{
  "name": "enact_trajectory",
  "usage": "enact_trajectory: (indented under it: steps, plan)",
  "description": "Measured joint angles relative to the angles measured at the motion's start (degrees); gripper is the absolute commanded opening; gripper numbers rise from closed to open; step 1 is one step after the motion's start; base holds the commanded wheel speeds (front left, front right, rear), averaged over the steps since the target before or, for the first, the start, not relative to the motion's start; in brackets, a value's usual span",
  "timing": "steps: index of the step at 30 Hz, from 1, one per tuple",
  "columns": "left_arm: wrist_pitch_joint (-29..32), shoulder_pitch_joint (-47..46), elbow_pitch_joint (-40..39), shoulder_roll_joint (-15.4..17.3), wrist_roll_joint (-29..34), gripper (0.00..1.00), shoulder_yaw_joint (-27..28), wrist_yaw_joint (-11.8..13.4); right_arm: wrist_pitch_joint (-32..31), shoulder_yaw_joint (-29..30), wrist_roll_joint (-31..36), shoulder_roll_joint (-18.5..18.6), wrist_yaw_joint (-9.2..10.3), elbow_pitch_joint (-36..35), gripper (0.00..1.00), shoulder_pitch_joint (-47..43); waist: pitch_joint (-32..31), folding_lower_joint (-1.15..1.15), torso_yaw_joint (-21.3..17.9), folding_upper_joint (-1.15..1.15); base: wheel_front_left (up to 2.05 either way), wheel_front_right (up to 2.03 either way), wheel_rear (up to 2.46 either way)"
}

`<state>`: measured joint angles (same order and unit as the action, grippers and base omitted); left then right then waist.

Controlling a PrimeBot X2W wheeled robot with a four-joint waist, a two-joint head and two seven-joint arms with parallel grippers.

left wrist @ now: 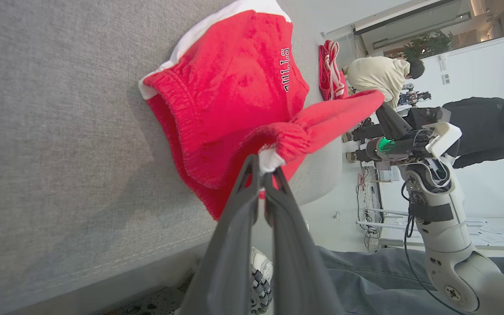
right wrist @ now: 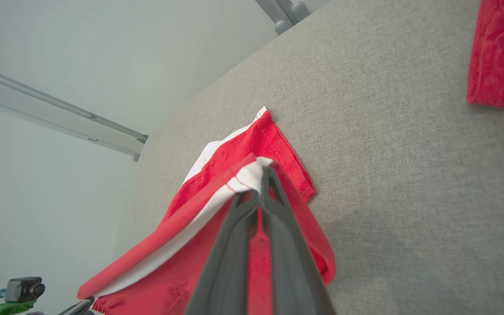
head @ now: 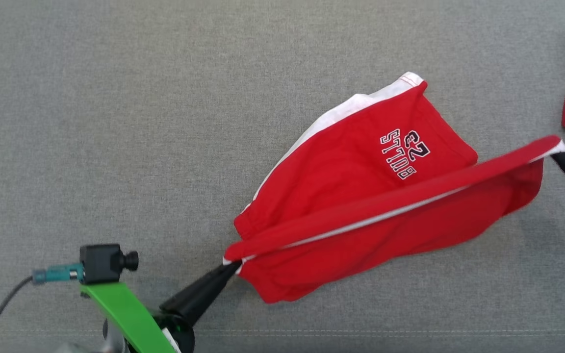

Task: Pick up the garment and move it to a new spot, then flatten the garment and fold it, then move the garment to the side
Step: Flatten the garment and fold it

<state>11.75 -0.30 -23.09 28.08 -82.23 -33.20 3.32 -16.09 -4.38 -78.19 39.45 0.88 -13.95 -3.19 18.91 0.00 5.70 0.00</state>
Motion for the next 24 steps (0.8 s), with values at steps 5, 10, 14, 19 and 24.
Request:
enact_trajectory:
  steps: [5,10,14,19,24]
  plan:
    - [2.55,-6.45,-0.80,0.82,-0.46,0.00,2.71,1.63,-1.24,-0.85,2.12,0.36,3.36,-1.90,0.00,9.99,3.48,0.00,0.68,0.00,0.00,0.00,0.00]
    - [5.48,-11.01,0.43,0.42,-2.86,0.00,3.43,2.31,-3.38,-3.04,4.83,1.14,5.23,-1.78,0.00,17.50,7.25,0.00,1.59,0.00,0.00,0.00,0.00]
    - [6.79,-14.76,2.81,-0.08,-2.90,0.00,3.76,2.81,-4.91,-5.63,7.89,1.15,5.77,0.74,0.00,22.10,10.23,0.00,2.61,0.00,0.00,0.00,0.00]
    - [8.98,-19.18,5.58,-0.69,-3.03,0.00,3.60,2.83,-6.61,-8.25,10.72,0.86,5.86,4.80,0.00,26.42,13.17,0.00,4.51,0.00,0.00,0.00,0.00]
    - [10.76,-21.24,8.25,-1.82,-3.58,0.00,2.37,3.32,-6.77,-10.85,13.81,-0.82,6.21,8.27,0.00,31.18,15.03,0.00,6.82,0.00,0.00,0.00,0.00]
